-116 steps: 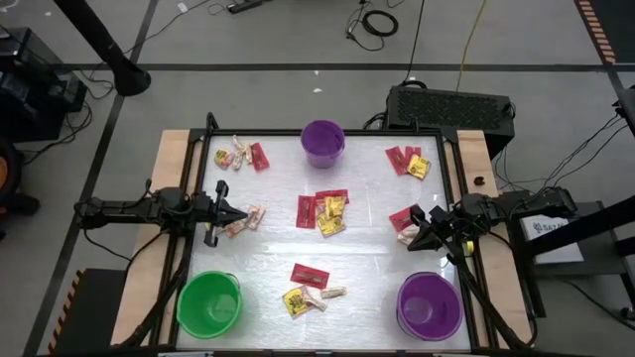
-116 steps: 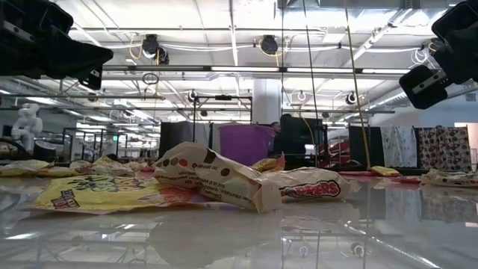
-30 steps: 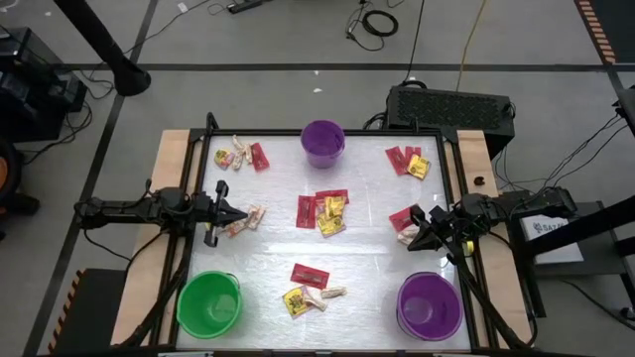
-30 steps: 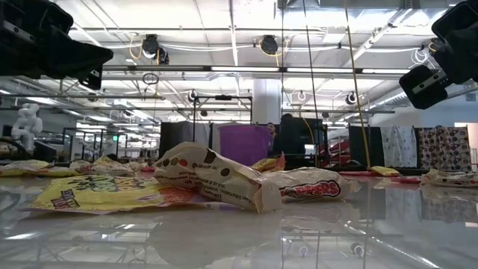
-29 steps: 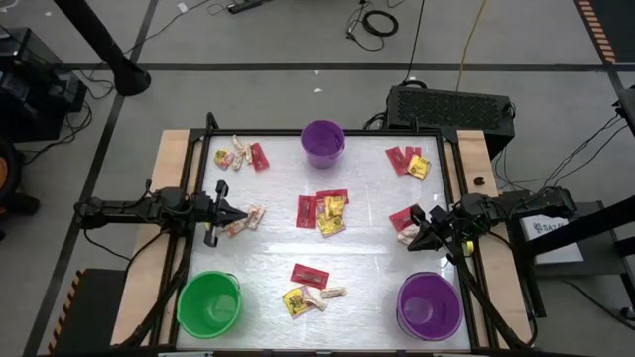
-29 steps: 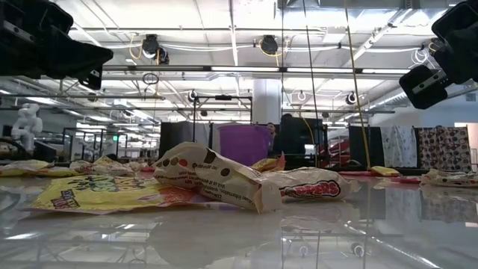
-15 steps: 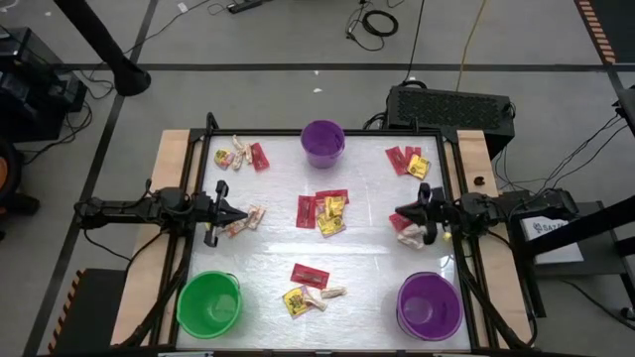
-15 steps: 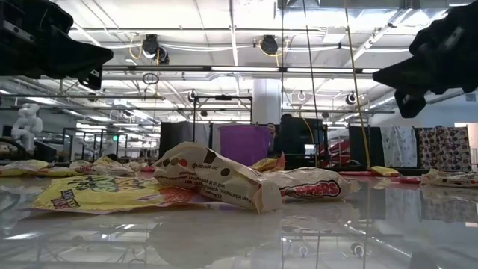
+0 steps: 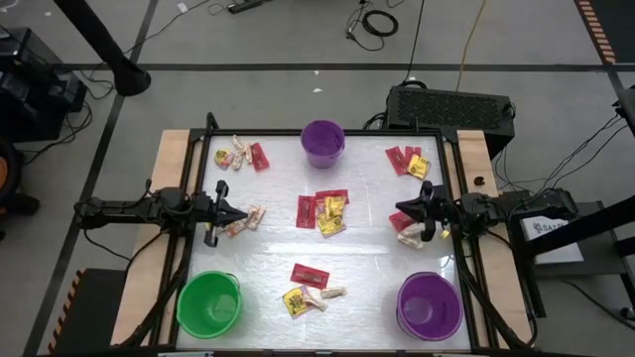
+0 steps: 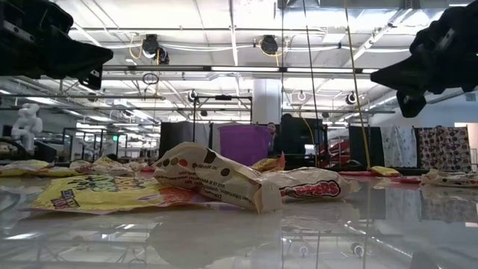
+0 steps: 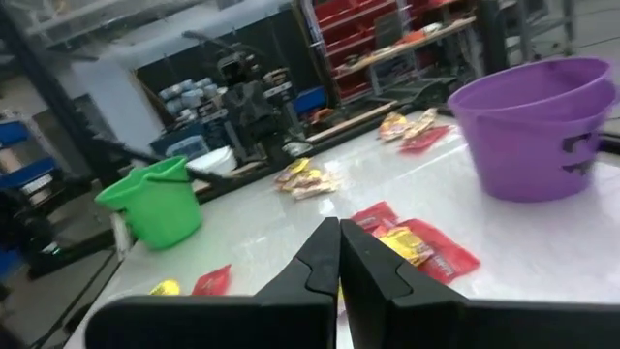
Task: Sort candy by brand, put in halloween buckets
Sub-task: Put the red candy into the top purple bucket
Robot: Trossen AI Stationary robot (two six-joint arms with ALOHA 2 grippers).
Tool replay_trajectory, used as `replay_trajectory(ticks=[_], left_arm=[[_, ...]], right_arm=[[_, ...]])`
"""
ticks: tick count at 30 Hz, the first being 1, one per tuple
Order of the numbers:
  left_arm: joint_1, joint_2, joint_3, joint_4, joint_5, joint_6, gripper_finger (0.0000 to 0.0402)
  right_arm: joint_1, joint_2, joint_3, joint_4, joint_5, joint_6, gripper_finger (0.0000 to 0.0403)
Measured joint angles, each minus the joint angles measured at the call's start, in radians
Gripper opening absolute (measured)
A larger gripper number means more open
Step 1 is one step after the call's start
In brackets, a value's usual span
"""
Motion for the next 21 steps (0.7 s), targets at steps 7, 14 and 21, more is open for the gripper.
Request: replay_trajectory(ticks=[7, 14, 21], left_arm=[[0.000, 0.000, 0.000, 0.000, 0.000, 0.000, 0.0011], [0.000, 0.000, 0.000, 0.017, -0.088, -0.003, 0.0011], [0.000, 0.000, 0.001, 0.058, -0.103, -0.289, 0.0011]], right_arm=[[0.000, 0.000, 0.005, 0.067, -0.098, -0.006, 0.0004], [0.000, 0.021, 0.212, -0.299, -0.195, 0.030, 0.0004], [0.000, 0.130, 0.375, -0.393, 0.002, -0.011, 0.0004]])
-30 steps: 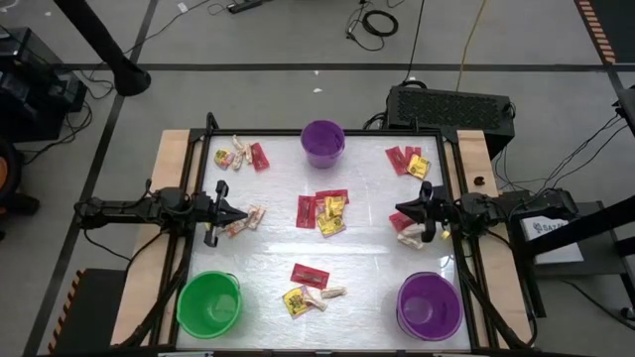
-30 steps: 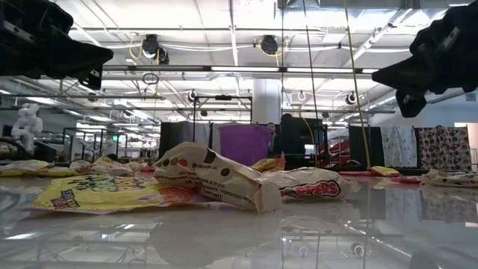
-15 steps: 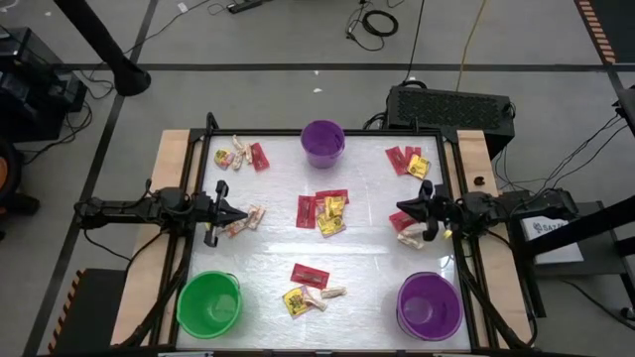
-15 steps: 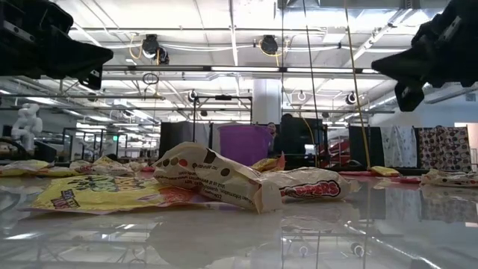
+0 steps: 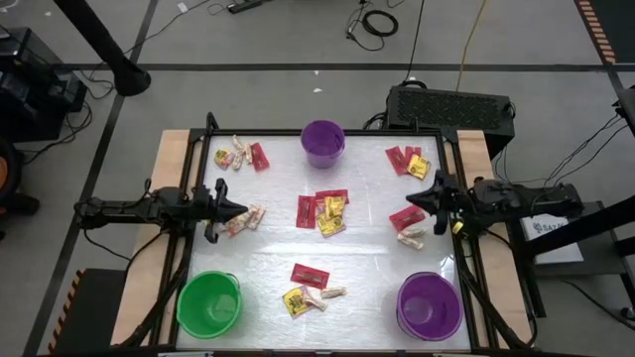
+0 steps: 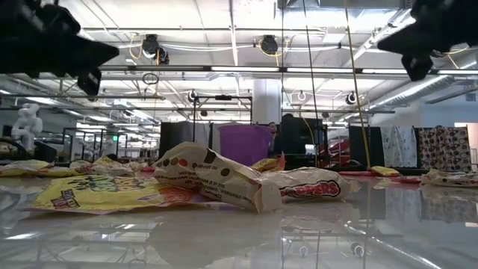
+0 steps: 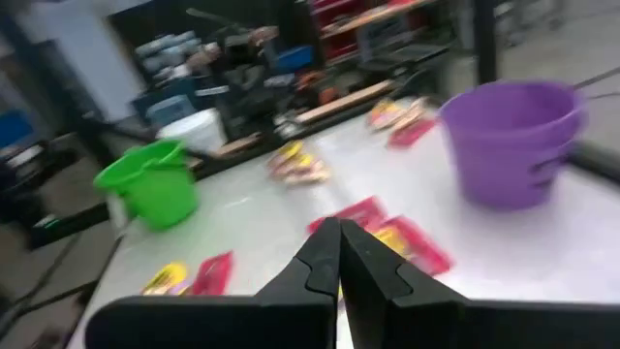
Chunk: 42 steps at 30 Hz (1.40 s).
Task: Sort candy by brand, put in halloween buckets
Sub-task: Put the red candy into the top purple bucket
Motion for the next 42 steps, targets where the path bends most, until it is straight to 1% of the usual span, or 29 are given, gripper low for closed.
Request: replay_trajectory(ticks=[2, 3, 4, 7, 8, 12, 16, 18, 20, 23, 25, 27, 30, 33, 37, 40, 42], left_arm=[[0.000, 0.001, 0.003, -0.005, -0.040, -0.203, 0.0011], [0.000, 0.004, 0.004, -0.009, -0.063, -0.273, 0.0011], [0.000, 0.005, 0.004, -0.008, -0.081, -0.307, 0.0011], [0.000, 0.009, 0.009, -0.039, -0.143, -0.312, 0.0011], [0.000, 0.010, 0.008, -0.047, -0.145, -0.315, 0.0011], [-0.001, 0.010, 0.009, 0.017, -0.090, -0.321, 0.0011], [-0.001, 0.017, 0.017, 0.125, -0.081, -0.358, 0.0011], [0.000, 0.041, 0.049, 0.092, -0.104, -0.367, 0.0011], [0.000, 0.086, 0.101, 0.049, -0.124, -0.358, 0.0011], [-0.001, 0.193, 0.195, -0.003, -0.151, -0.294, 0.0011], [-0.001, 0.290, 0.262, -0.029, -0.162, -0.238, 0.0011], [0.000, 0.400, 0.332, -0.064, -0.173, -0.206, 0.0011], [0.000, 0.578, 0.431, -0.109, -0.174, -0.200, 0.0011], [-0.001, 0.756, 0.539, -0.128, -0.145, -0.141, 0.0011], [-0.001, 0.983, 0.717, -0.230, -0.118, -0.046, 0.0011], [0.000, 1.143, 0.838, -0.363, -0.120, 0.039, 0.0011], [0.002, 1.248, 0.905, -0.438, -0.120, 0.070, 0.0011]], right_arm=[[0.000, 0.051, 0.042, 0.013, 0.042, -0.036, 0.0004], [0.000, 0.079, 0.061, 0.026, 0.047, -0.060, 0.0004], [0.000, 0.109, 0.079, 0.035, 0.048, -0.081, 0.0004], [0.000, 0.203, 0.111, 0.081, 0.049, -0.130, 0.0004], [0.000, 0.235, 0.116, 0.094, 0.048, -0.148, 0.0004], [0.000, 0.347, 0.120, 0.160, 0.040, -0.249, 0.0004], [-0.027, 0.420, 0.123, 0.348, 0.043, -0.407, 0.0004], [-0.049, 0.444, 0.123, 0.412, 0.044, -0.474, 0.0004], [-0.069, 0.462, 0.123, 0.445, 0.041, -0.507, 0.0004], [-0.094, 0.481, 0.123, 0.460, 0.030, -0.537, 0.0004], [-0.109, 0.493, 0.122, 0.464, -0.005, -0.553, 0.0004], [-0.125, 0.508, 0.122, 0.474, -0.048, -0.564, 0.0004], [-0.139, 0.539, 0.123, 0.474, -0.112, -0.581, 0.0004], [-0.144, 0.584, 0.144, 0.464, -0.166, -0.638, 0.0004], [-0.144, 0.664, 0.188, 0.447, -0.178, -0.730, 0.0004], [-0.149, 0.721, 0.216, 0.444, -0.177, -0.817, 0.0005], [-0.150, 0.749, 0.232, 0.435, -0.177, -0.839, 0.0005]])
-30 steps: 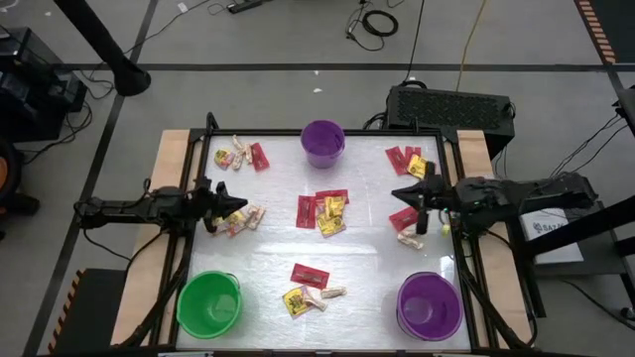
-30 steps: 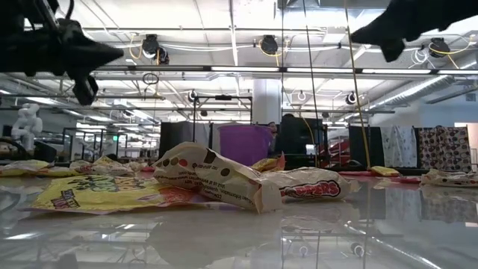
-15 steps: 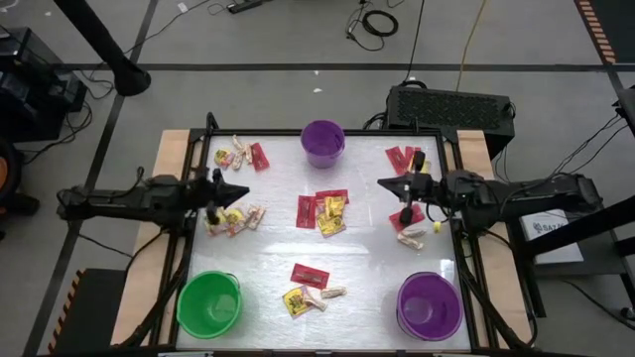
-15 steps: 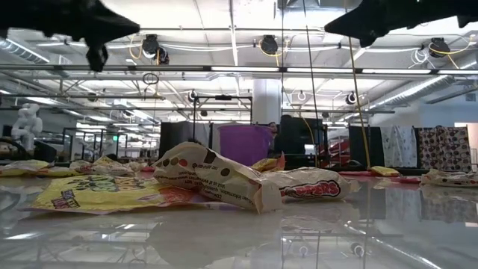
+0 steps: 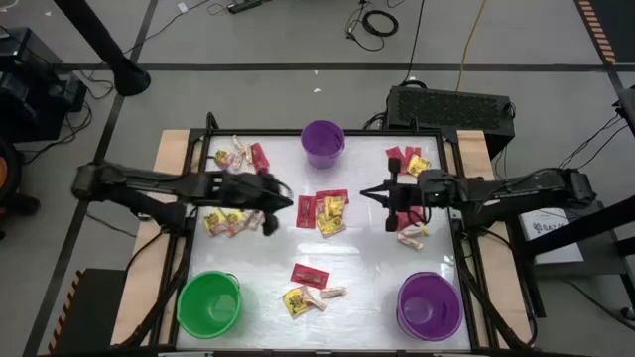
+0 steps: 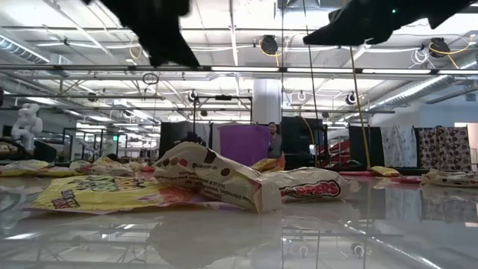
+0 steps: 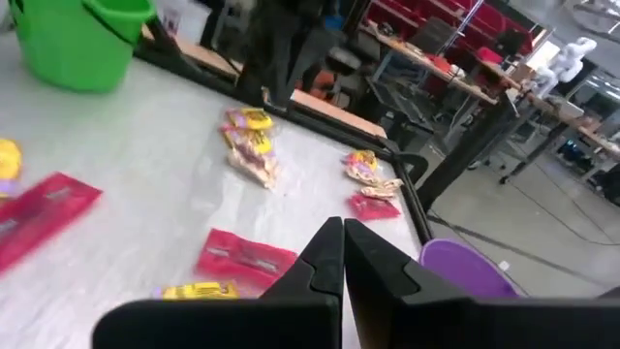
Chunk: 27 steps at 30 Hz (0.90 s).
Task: Sort candy by brand, put in halloween buckets
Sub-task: Put the red candy into the top purple bucket
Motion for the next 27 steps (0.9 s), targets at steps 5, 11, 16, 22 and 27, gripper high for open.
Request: replay_trajectory(ticks=[5, 11, 16, 22, 27], left_arm=[[0.000, 0.220, 0.134, -0.091, -0.001, 0.035, 0.0023], [0.001, 0.405, 0.252, -0.126, 0.006, 0.143, 0.0109], [0.006, 0.516, 0.303, -0.190, 0.045, 0.140, 0.0195], [0.004, 0.590, 0.304, -0.187, 0.045, 0.178, 0.0232], [0.005, 0.650, 0.304, -0.180, 0.016, 0.267, 0.0232]], right_arm=[[0.007, 0.012, 0.009, -0.155, -0.017, 0.015, 0.0007], [0.048, -0.038, 0.011, -0.216, -0.053, 0.028, 0.0044], [0.068, -0.045, 0.012, -0.206, -0.053, 0.045, 0.0091], [0.067, -0.044, 0.012, -0.260, -0.052, 0.023, 0.0138], [0.063, -0.044, 0.012, -0.252, -0.047, -0.076, 0.0154]])
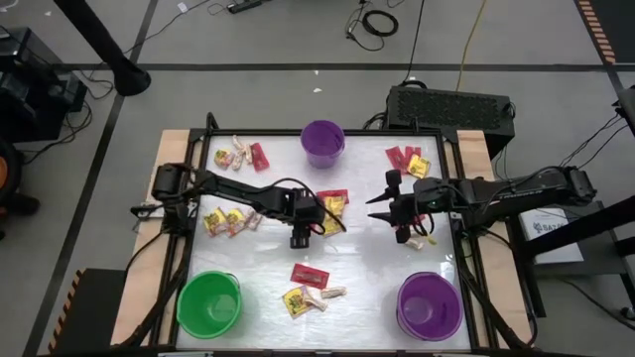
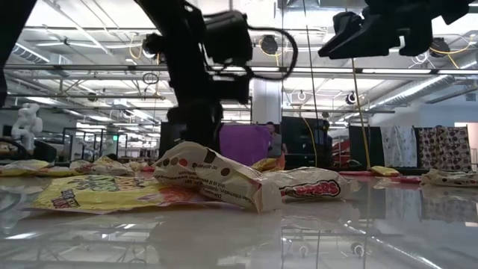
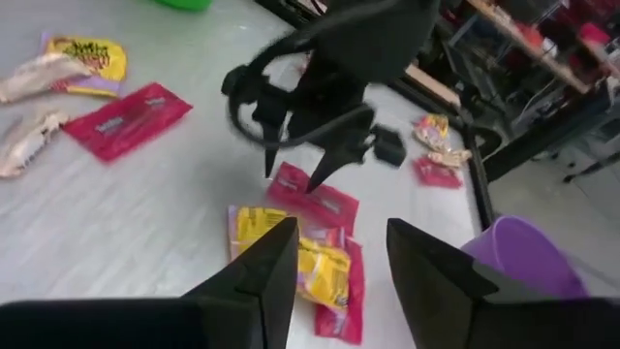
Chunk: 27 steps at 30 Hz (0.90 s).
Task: Sort candy by brand, put in halloween buckets
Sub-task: Put the red candy into the top purple bucket
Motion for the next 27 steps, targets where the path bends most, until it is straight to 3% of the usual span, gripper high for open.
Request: replay_trajectory(ticks=[5, 9, 14, 19, 27], left_arm=[[0.005, 0.031, 0.000, 0.018, 0.011, 0.055, 0.0232], [0.025, 0.039, 0.002, 0.009, 0.100, 0.036, 0.0216], [0.045, 0.043, 0.003, -0.002, 0.125, 0.003, 0.0142], [0.056, 0.043, 0.003, -0.005, 0.125, 0.002, 0.0025], [0.053, -0.038, 0.064, -0.043, 0.094, -0.023, 0.0004]], right_arm=[[-0.035, 0.000, 0.000, -0.052, 0.002, -0.010, 0.0155], [-0.058, 0.000, 0.000, -0.115, 0.001, -0.010, 0.0155], [-0.063, 0.000, 0.000, -0.122, 0.001, -0.010, 0.0155], [-0.063, 0.000, -0.001, -0.079, 0.000, -0.010, 0.0155], [-0.063, 0.000, -0.001, -0.019, -0.005, -0.021, 0.0155]])
